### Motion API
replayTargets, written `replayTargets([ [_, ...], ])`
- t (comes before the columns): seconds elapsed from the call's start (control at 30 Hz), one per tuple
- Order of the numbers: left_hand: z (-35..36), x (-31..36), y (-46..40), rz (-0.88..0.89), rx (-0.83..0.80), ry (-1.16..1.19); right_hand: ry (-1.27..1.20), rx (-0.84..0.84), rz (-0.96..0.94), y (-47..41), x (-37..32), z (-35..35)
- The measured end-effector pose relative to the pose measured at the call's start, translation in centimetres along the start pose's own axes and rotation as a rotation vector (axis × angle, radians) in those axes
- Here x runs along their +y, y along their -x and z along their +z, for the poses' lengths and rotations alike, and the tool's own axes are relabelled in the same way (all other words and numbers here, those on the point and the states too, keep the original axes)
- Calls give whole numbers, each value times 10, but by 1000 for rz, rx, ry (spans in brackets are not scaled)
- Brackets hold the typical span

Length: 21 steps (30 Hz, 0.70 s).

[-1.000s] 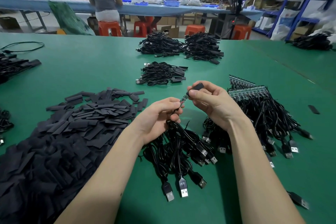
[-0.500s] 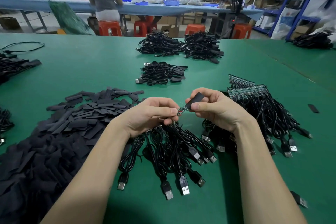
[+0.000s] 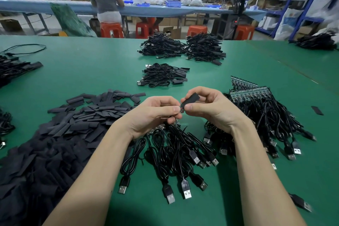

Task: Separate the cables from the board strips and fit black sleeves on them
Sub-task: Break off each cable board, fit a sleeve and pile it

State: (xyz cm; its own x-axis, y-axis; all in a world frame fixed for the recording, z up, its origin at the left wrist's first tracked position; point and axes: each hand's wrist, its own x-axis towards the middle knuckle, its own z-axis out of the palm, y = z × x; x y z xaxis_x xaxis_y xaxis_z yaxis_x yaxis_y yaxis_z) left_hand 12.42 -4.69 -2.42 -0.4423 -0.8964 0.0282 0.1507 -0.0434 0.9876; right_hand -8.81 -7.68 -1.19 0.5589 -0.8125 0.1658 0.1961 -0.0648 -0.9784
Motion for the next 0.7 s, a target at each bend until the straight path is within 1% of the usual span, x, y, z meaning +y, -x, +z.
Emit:
replayTargets([
  [0.1,1,-2,-2,1,6,-23,-27,22,8,-1,3,2],
  [0.2,1,-4,-6,35,108,-128,-98,105,14,-3,2,-2],
  [0.3,-2,-6,-8,123,193,-297,-133,212,42,-3,5,-6],
  [0.37,-2,-8,-8,186,210,-349,-152,267,65,-3,7,-7],
  [0.53,5,-11,-13,300,246,-410,-175,324,102,-6,7,-10],
  [0.7,8,-12,-14,334,293,-425,-191,352,130,-8,7,-8],
])
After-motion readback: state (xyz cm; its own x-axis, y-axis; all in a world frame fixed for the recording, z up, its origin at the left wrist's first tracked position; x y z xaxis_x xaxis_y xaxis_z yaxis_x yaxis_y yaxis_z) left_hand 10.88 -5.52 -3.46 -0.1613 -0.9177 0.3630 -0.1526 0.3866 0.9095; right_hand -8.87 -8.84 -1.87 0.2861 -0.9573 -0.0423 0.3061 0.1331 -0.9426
